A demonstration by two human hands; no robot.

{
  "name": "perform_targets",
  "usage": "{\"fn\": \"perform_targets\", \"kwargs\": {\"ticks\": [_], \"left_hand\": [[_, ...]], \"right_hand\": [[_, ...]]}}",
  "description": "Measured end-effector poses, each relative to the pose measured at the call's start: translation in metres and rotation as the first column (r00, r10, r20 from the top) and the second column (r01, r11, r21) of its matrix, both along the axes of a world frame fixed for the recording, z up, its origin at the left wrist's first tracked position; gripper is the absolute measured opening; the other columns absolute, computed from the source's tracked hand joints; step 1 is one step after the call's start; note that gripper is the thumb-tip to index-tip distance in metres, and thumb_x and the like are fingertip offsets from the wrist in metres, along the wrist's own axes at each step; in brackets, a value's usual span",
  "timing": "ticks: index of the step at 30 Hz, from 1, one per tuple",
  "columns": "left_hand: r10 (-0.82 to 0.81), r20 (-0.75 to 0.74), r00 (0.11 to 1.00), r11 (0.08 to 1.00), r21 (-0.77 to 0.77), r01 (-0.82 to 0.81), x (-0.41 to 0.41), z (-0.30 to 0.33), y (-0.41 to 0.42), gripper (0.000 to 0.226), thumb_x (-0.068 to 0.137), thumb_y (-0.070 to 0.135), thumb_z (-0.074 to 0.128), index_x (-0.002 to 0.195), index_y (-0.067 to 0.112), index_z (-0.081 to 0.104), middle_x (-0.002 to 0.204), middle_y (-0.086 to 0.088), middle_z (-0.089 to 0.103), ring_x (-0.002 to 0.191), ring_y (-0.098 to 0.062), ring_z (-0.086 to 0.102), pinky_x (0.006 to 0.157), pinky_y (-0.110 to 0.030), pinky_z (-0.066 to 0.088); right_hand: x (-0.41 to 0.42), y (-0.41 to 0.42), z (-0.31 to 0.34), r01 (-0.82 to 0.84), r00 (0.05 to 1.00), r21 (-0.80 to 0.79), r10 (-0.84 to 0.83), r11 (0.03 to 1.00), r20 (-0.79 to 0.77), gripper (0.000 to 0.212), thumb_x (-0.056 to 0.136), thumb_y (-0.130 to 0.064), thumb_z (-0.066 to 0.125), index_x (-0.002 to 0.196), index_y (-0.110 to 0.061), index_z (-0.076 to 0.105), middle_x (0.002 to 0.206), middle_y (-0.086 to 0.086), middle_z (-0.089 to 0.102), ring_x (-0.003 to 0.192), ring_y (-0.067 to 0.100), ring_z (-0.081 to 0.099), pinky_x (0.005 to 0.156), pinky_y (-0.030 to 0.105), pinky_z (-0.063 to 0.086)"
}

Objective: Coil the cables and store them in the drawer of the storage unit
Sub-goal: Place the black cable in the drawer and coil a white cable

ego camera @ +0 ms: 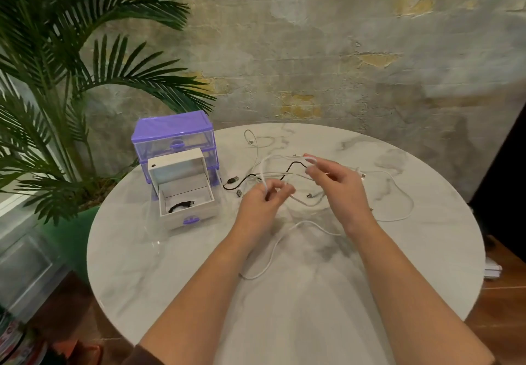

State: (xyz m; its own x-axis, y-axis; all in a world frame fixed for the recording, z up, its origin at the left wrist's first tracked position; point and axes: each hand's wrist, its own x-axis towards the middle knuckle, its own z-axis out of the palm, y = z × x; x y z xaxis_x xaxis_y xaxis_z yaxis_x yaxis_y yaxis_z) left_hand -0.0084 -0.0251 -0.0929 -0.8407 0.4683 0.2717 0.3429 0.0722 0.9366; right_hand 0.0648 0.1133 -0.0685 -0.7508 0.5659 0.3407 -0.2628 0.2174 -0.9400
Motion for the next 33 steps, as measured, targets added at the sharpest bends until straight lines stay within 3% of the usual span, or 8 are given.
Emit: {"fn": "perform_targets", "kwargs": {"ticks": [4, 7, 10, 14, 17, 24, 29, 33], "left_hand": [[0.114, 0.072, 0.991, 0.977, 0.172, -0.125, -0.009, 0.007, -0.008, 0.014, 0.095, 0.028, 0.058, 0.086, 0.021, 0.066, 0.079, 0.008, 0.064, 0.054, 0.005, 0.046, 0.055, -0.013, 0.034], [0.120, 0.142, 0.983, 0.957, 0.248, -0.153, -0.012, 0.009, -0.012, 0.015, 0.097, 0.025, 0.054, 0.086, 0.023, 0.064, 0.076, 0.010, 0.064, 0.044, 0.001, 0.039, 0.050, -0.015, 0.030], [0.083, 0.227, 0.970, 0.936, 0.317, -0.155, -0.012, 0.010, -0.013, 0.015, 0.098, 0.024, 0.053, 0.089, 0.022, 0.066, 0.071, 0.012, 0.065, 0.042, -0.003, 0.026, 0.042, -0.016, 0.021], [0.090, 0.304, 0.948, 0.941, 0.286, -0.181, -0.009, 0.015, -0.012, 0.014, 0.095, 0.037, 0.056, 0.095, 0.023, 0.059, 0.069, 0.009, 0.051, 0.044, -0.004, 0.026, 0.044, -0.017, 0.022], [0.085, 0.413, 0.907, 0.907, 0.345, -0.242, -0.010, 0.018, -0.012, 0.022, 0.096, 0.043, 0.050, 0.092, 0.022, 0.043, 0.073, 0.006, 0.040, 0.044, -0.004, 0.028, 0.043, -0.018, 0.024], [0.207, 0.174, 0.963, 0.909, 0.330, -0.255, -0.012, 0.014, -0.019, 0.024, 0.105, 0.031, 0.033, 0.084, 0.020, 0.037, 0.071, 0.003, 0.040, 0.052, -0.006, 0.030, 0.052, -0.024, 0.029], [0.197, -0.013, 0.980, 0.949, 0.254, -0.187, -0.010, 0.009, -0.019, 0.030, 0.104, 0.031, 0.039, 0.083, 0.028, 0.060, 0.067, 0.002, 0.041, 0.058, -0.008, 0.036, 0.055, -0.023, 0.033], [0.093, 0.004, 0.996, 0.953, 0.288, -0.090, -0.004, 0.015, -0.019, 0.029, 0.102, 0.029, 0.043, 0.089, 0.026, 0.069, 0.064, 0.002, 0.039, 0.056, -0.006, 0.034, 0.049, -0.018, 0.030]], "right_hand": [[-0.006, 0.001, -0.015, -0.073, 0.966, 0.400, -0.036, 0.914, 0.258, 0.038, 0.081, -0.013, 0.058, 0.114, -0.028, 0.070, 0.106, -0.011, 0.062, 0.100, 0.014, 0.049, 0.080, 0.004, 0.035], [-0.013, 0.007, -0.029, -0.005, 0.946, 0.632, -0.201, 0.775, 0.254, 0.026, 0.087, -0.015, 0.064, 0.108, -0.026, 0.073, 0.107, -0.009, 0.056, 0.110, 0.014, 0.036, 0.087, 0.000, 0.024], [-0.015, 0.015, -0.029, 0.123, 0.915, 0.652, -0.340, 0.748, 0.216, 0.019, 0.094, -0.025, 0.061, 0.106, -0.021, 0.075, 0.104, -0.002, 0.061, 0.109, 0.022, 0.042, 0.089, 0.022, 0.033], [-0.008, 0.016, -0.014, 0.372, 0.891, 0.495, -0.452, 0.785, 0.047, 0.023, 0.095, -0.029, 0.060, 0.114, -0.024, 0.072, 0.084, 0.002, 0.062, 0.091, 0.022, 0.058, 0.068, 0.028, 0.034], [0.001, 0.024, -0.010, 0.558, 0.747, 0.525, -0.665, 0.643, 0.020, 0.025, 0.096, -0.035, 0.057, 0.116, -0.033, 0.070, 0.082, -0.003, 0.058, 0.093, 0.025, 0.053, 0.069, 0.033, 0.037], [-0.005, 0.022, -0.018, 0.258, 0.637, 0.717, -0.672, 0.648, 0.378, 0.039, 0.088, -0.039, 0.040, 0.105, -0.030, 0.074, 0.117, -0.003, 0.062, 0.121, 0.021, 0.036, 0.103, 0.049, 0.018], [-0.008, 0.001, -0.019, 0.194, 0.676, 0.857, -0.698, 0.477, 0.236, 0.037, 0.095, -0.042, 0.040, 0.118, -0.031, 0.067, 0.128, -0.008, 0.058, 0.137, 0.017, 0.029, 0.110, 0.057, -0.011], [-0.017, -0.019, -0.019, 0.272, 0.883, 0.796, -0.469, 0.540, 0.017, 0.044, 0.091, -0.035, 0.048, 0.133, -0.023, 0.056, 0.124, -0.002, 0.060, 0.126, 0.017, 0.045, 0.115, 0.040, 0.004]]}}
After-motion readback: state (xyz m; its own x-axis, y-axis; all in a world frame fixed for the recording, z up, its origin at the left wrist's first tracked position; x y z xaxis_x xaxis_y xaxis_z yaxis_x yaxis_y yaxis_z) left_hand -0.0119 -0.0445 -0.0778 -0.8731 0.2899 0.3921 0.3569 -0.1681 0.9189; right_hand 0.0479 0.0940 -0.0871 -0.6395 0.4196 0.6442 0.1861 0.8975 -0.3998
